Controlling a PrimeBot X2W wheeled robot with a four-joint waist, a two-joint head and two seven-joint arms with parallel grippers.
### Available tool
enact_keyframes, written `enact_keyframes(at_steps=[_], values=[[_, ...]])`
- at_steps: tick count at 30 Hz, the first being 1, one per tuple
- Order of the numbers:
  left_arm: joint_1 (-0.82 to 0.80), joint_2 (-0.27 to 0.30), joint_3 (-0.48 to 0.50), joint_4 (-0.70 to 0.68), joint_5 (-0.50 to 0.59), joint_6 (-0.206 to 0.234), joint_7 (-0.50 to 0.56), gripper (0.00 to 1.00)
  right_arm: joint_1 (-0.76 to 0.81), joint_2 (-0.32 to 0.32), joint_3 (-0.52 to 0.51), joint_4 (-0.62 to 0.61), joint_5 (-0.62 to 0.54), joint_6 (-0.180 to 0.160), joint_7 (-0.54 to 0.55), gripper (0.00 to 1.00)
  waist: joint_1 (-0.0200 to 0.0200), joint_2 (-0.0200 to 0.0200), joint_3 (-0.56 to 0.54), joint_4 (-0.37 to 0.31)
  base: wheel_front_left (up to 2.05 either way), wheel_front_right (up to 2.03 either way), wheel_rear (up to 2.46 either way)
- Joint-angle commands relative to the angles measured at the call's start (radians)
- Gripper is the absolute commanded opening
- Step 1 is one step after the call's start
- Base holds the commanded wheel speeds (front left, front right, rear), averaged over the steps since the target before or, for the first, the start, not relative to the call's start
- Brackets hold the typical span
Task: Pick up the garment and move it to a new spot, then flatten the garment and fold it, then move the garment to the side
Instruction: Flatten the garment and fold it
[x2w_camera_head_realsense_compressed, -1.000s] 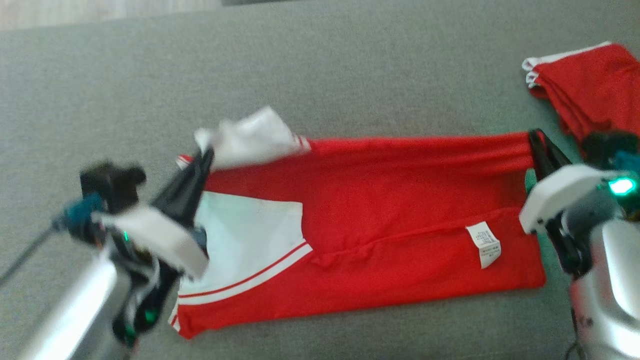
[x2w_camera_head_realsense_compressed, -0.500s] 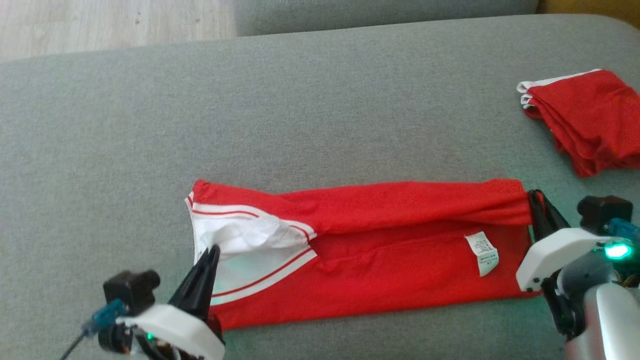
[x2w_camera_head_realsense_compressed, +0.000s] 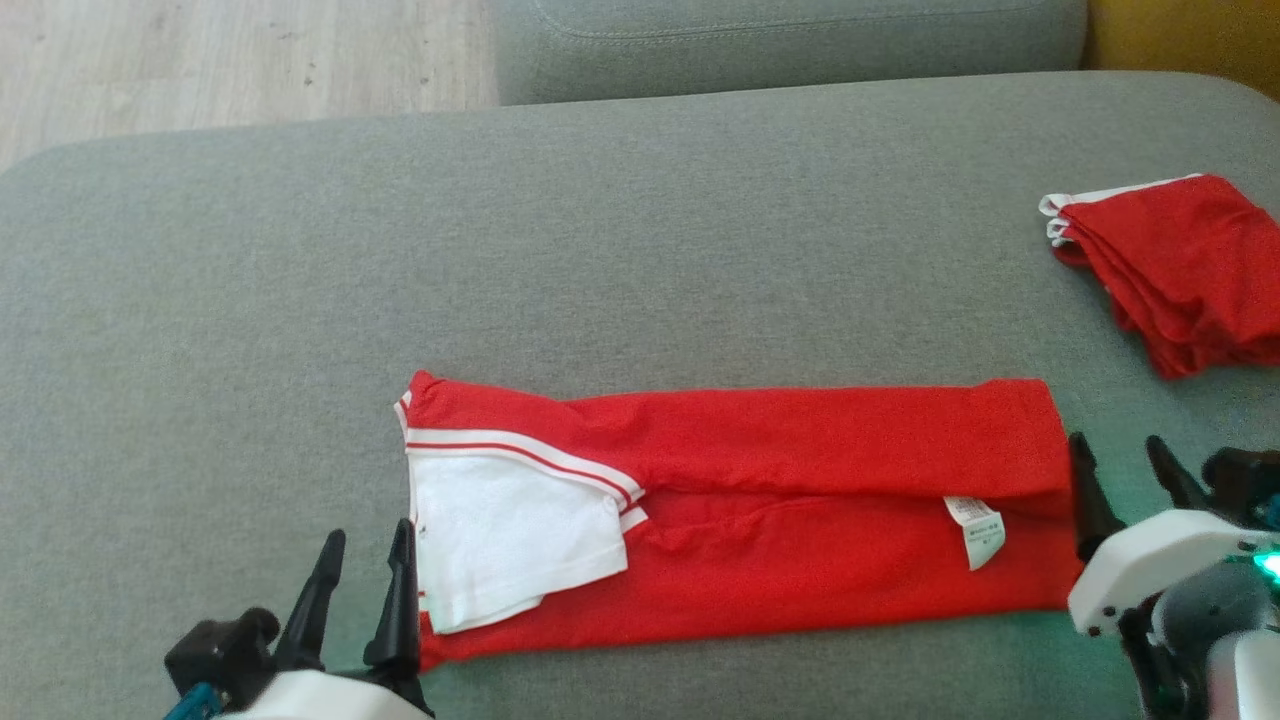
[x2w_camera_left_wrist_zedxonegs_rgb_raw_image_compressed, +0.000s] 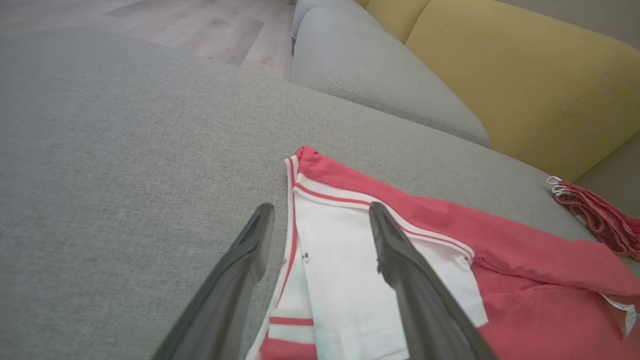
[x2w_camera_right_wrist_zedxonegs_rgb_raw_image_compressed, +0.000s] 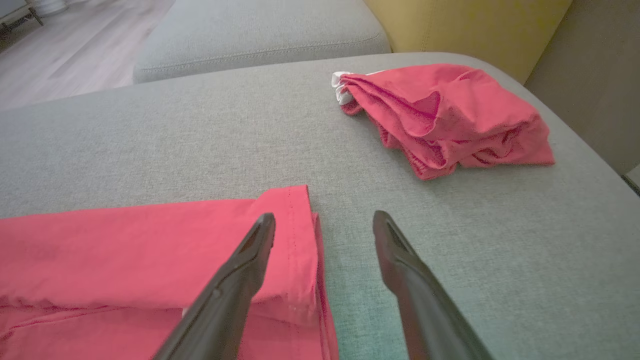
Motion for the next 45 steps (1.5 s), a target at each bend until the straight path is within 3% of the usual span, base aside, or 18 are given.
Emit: enact_keyframes(at_steps=[1,10,28,29,30,34,45], values=[[-0.019,0.012,0.048,-0.034,0.01,0.007,-0.013,1.0,-0.019,-0.007,0.029,-0.041,0.002,-0.001,0.008,1.0,0.0,-0.0001,0.0,0.003,0.0,0.0,0.0],[-0.028,0.016,0.043,-0.089,0.043,0.058,-0.004,1.0,-0.075,-0.016,0.042,0.011,-0.007,-0.001,0.169,1.0,0.0,-0.0001,0.018,0.03,0.0,0.0,0.0],[-0.053,0.031,0.039,-0.16,0.067,0.087,0.01,1.0,-0.187,-0.041,0.026,0.156,0.055,-0.001,0.402,1.0,0.0,-0.0001,0.059,0.064,0.0,0.0,0.0],[-0.054,0.032,0.039,-0.161,0.067,0.088,0.011,1.0,-0.189,-0.041,0.029,0.163,0.068,-0.001,0.42,0.79,0.0,-0.0001,0.059,0.064,0.0,0.0,0.0],[-0.054,0.033,0.039,-0.162,0.068,0.089,0.012,1.0,-0.192,-0.041,0.032,0.167,0.08,-0.001,0.433,0.44,0.0,-0.0001,0.059,0.064,0.0,0.0,0.0],[-0.055,0.036,0.04,-0.165,0.068,0.091,0.013,1.0,-0.199,-0.04,0.033,0.162,0.119,-0.001,0.437,0.0,0.0,-0.0001,0.059,0.062,0.0,0.0,0.0],[-0.058,0.035,0.035,-0.163,0.066,0.092,0.013,1.0,-0.205,-0.086,0.017,0.078,0.159,-0.001,0.365,0.0,0.0,-0.0001,0.034,0.028,0.0,0.0,0.0]])
